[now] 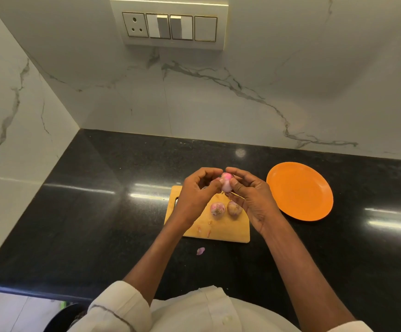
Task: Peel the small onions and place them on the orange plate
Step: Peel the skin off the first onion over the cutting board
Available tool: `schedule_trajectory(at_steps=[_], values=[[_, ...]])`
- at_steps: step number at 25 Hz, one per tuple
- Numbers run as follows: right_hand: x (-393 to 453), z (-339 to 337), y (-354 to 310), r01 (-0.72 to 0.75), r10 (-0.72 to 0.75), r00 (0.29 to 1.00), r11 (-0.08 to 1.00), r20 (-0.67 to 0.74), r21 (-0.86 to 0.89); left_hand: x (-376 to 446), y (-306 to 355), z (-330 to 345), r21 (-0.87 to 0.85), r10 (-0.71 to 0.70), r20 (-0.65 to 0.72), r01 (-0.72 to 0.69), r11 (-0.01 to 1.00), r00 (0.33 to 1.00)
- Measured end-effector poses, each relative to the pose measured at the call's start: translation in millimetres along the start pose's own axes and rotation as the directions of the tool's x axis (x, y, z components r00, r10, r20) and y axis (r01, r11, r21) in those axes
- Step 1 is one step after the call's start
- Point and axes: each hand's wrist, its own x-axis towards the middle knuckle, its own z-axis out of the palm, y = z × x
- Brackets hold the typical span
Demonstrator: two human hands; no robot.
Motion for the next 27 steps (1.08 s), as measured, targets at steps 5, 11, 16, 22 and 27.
schedule_trajectory(at_steps=[5,11,16,22,27], values=[[-2.6,3.3,4.9,-0.04,0.04,0.999,0.997,-0.009,0.063,-0.2,-2.4,2.6,-0.042,-0.063,-0.138,0.058,0.997,0.988],[-4.3,4.2,2.7,-0.161,0.141,0.986,0.948,0.091,0.276,1.9,-3.6,4.2,-0.086,-0.147,-0.171,0.134,0.987,0.974],[-5.4,0.9,5.1,-0.148,0.136,0.989,0.945,0.063,0.292,-2.1,-2.4,5.9,-0.099,-0.122,-0.11,0.111,0.989,0.986],[0.0,-0.6,5.2,-0.182,0.172,0.983,0.911,0.061,0.369,-0.1,-17.7,-1.5,-0.196,-0.257,-0.065,0.24,0.951,0.964],[0.5,-3.9,16.4,-0.198,0.211,0.977,0.939,-0.018,0.28,-3.0,-37.3,-4.6,0.124,-0.261,-0.072,0.269,0.955,0.963]])
